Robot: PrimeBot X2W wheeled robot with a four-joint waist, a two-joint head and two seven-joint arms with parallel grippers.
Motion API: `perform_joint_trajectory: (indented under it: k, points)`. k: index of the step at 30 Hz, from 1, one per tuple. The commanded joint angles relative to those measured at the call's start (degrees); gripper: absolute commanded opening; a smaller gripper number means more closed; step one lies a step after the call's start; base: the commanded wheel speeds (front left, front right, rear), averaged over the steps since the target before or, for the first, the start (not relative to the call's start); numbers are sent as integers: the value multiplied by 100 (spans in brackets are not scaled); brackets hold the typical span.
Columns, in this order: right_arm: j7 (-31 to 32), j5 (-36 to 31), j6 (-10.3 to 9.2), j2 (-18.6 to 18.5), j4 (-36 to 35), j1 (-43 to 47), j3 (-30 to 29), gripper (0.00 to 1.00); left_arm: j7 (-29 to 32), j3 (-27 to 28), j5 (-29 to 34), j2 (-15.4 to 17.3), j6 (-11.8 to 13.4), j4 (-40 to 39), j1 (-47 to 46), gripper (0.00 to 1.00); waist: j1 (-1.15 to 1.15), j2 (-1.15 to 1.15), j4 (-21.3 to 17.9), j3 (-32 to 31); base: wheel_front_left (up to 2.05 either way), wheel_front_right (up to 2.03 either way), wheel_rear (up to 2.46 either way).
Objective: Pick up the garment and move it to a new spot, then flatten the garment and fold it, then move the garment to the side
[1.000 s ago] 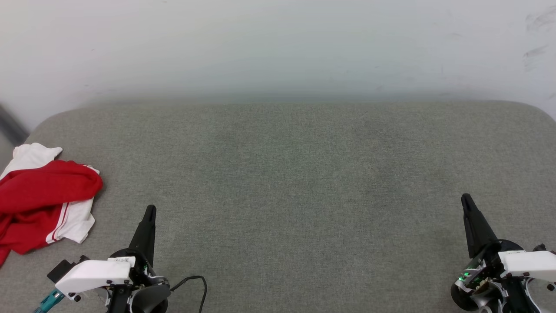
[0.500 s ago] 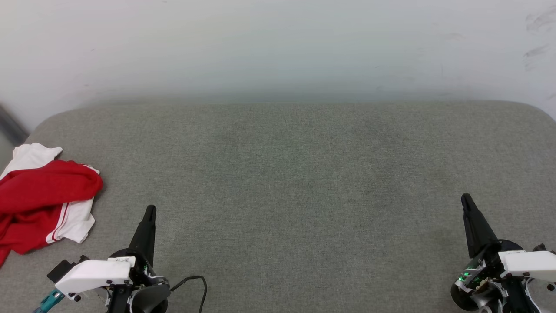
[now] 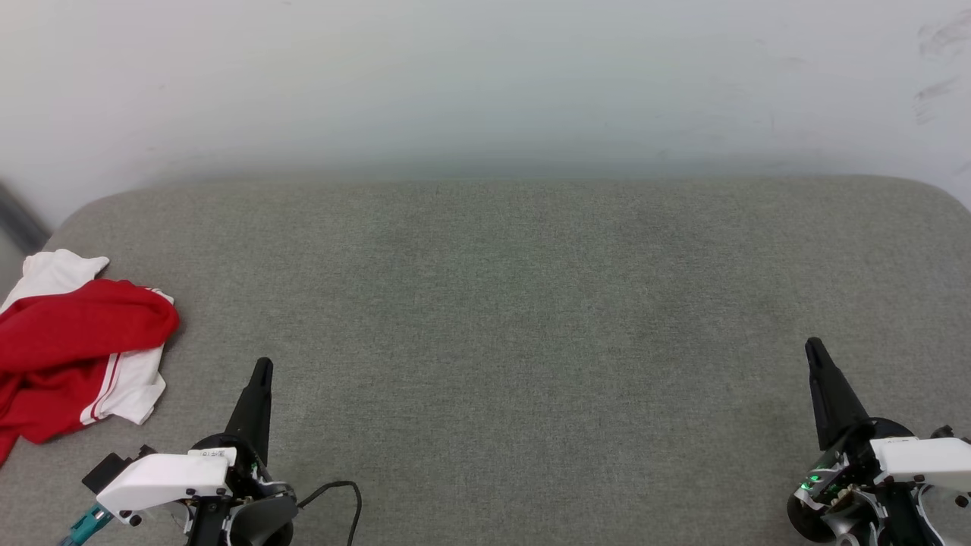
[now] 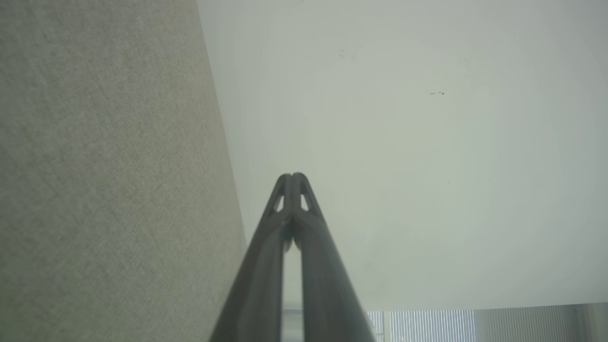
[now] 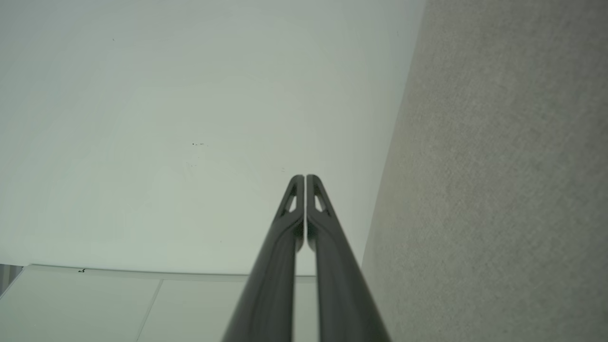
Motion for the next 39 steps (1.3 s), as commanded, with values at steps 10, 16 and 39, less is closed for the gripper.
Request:
perform_joint_trajectory:
  k: [10, 16, 39]
  points:
    - [0, -27, -3, 23, 1, -70, 5, 0, -6, 8, 6, -10, -17, -6, -37, 0, 0, 0, 0, 0, 0, 0, 0]
    - [0, 0, 1, 0, 1, 0, 0, 100, 0, 0, 0, 0, 0, 2, 0, 100, 0, 0, 0, 0, 0, 0, 0]
    - [-564, -1209, 0, -16, -314, 178, 309, 100, -567, -539, 1035, -2, 2, -346, 29, 100, 0, 0, -15, 4, 0, 0, 0]
